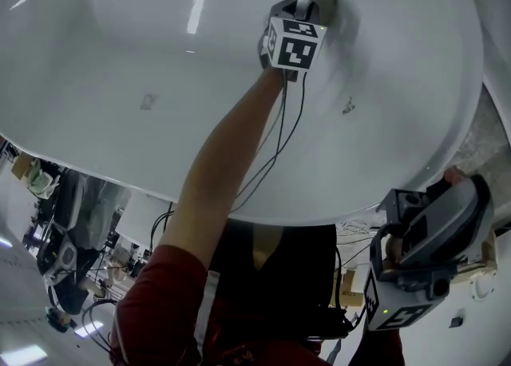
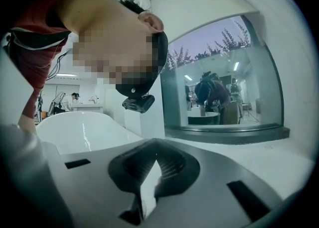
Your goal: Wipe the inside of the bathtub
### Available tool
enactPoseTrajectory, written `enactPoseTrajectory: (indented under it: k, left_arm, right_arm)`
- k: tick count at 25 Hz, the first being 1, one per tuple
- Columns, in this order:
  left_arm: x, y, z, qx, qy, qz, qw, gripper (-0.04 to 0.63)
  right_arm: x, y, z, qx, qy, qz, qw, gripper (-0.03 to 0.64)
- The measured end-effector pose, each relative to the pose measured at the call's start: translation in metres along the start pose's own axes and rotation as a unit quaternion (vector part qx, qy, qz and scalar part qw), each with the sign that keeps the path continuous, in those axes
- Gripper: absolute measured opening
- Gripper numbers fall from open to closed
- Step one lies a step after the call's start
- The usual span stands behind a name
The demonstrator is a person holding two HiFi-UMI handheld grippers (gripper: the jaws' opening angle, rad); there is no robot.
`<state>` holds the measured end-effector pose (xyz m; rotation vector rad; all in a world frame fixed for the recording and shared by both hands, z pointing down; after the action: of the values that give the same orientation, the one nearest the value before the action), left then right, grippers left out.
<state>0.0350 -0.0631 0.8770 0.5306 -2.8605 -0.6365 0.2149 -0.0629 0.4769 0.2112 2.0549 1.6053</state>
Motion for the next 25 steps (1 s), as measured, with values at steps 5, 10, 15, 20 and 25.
enactPoseTrajectory:
  k: [5, 10, 15, 20, 25]
  left_arm:
    - [0.003, 0.000, -0.003, 0.010, 0.004, 0.004, 0.9999, 0.092]
    - [0.004, -0.003, 0.011, 0.013, -0.006, -0.010, 0.9998, 0.092]
    - [0.000, -0.028, 0.052, -0.029, -0.008, -0.011, 0.9995, 0.092]
    - [-0.017, -0.063, 0.113, -0.081, 0.000, -0.024, 0.9964, 0.092]
    - [-0.039, -0.103, 0.199, -0.132, 0.012, -0.045, 0.9902, 0.092]
  right_arm:
    - [0.003, 0.007, -0.001, 0.001, 0.001, -0.002, 1.000, 0.011]
    - [0.006, -0.002, 0.003, 0.003, 0.004, 0.004, 1.000, 0.011]
    - [0.011, -0.020, 0.007, 0.006, 0.005, 0.019, 1.000, 0.011]
    - [0.021, -0.041, 0.012, -0.011, 0.025, 0.033, 0.999, 0.011]
    - [0.036, -0.061, 0.024, -0.042, 0.059, 0.044, 0.996, 0.011]
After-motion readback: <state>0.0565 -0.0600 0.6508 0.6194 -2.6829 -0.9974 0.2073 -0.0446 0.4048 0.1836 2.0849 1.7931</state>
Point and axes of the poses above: the fingertips, and each gripper's own axes: z backward along the fingers, x to its left, y out of its underside, the point moved 6 cm from there along z, backward along the fingers, and after that the axes turned 15 degrees about -z, right-handed, at the moved point
